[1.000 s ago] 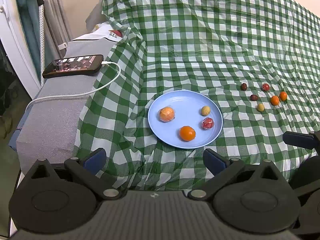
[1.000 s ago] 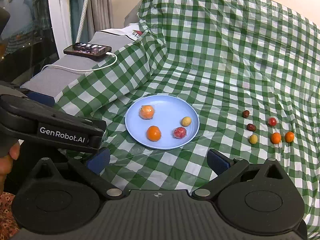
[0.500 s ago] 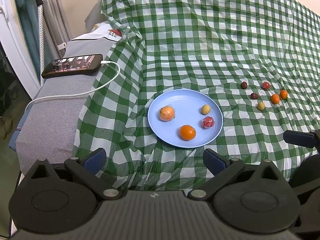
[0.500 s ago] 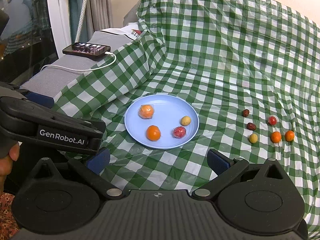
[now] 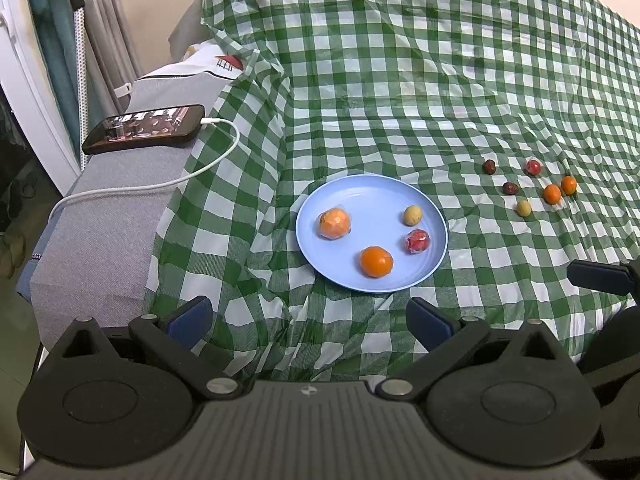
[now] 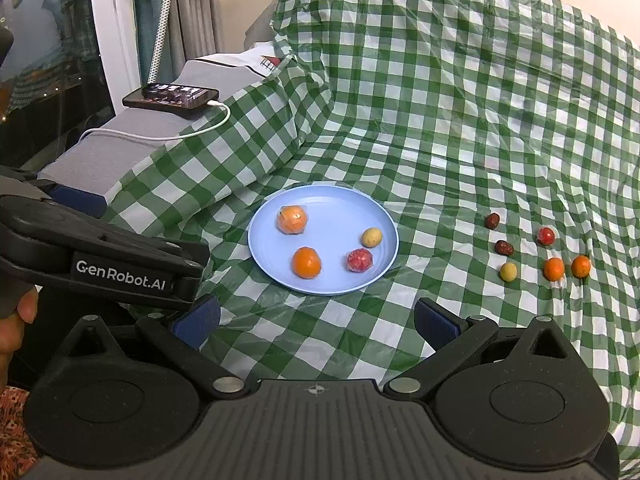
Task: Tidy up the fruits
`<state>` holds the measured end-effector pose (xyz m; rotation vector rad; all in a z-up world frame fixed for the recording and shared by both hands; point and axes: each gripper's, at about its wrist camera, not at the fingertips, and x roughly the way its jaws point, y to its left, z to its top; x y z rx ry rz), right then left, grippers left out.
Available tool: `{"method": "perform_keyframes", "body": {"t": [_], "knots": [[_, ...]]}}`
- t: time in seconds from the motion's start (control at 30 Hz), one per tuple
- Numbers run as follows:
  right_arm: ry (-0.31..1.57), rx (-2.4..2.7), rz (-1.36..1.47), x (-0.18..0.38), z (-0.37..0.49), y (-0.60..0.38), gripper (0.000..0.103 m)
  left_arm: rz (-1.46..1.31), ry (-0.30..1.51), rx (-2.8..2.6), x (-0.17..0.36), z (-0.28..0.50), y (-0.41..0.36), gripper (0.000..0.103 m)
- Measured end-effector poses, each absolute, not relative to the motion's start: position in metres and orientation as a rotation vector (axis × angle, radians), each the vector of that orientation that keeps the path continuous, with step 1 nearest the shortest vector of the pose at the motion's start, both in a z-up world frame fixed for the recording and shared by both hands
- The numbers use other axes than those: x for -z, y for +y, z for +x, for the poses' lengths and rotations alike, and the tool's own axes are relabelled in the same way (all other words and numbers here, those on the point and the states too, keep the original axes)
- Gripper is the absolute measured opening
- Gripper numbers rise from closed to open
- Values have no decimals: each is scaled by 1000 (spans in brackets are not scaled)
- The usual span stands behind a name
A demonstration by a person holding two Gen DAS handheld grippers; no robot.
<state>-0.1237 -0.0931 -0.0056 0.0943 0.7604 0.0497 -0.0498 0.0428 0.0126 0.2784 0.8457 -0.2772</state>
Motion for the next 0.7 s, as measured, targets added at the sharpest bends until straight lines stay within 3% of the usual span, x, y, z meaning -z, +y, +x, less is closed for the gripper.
{"method": "perform_keyframes", "body": {"t": [0.7], "knots": [[789,-14,161,18,-114,-108,102,322,883,270,-4,-35,32,103]]}}
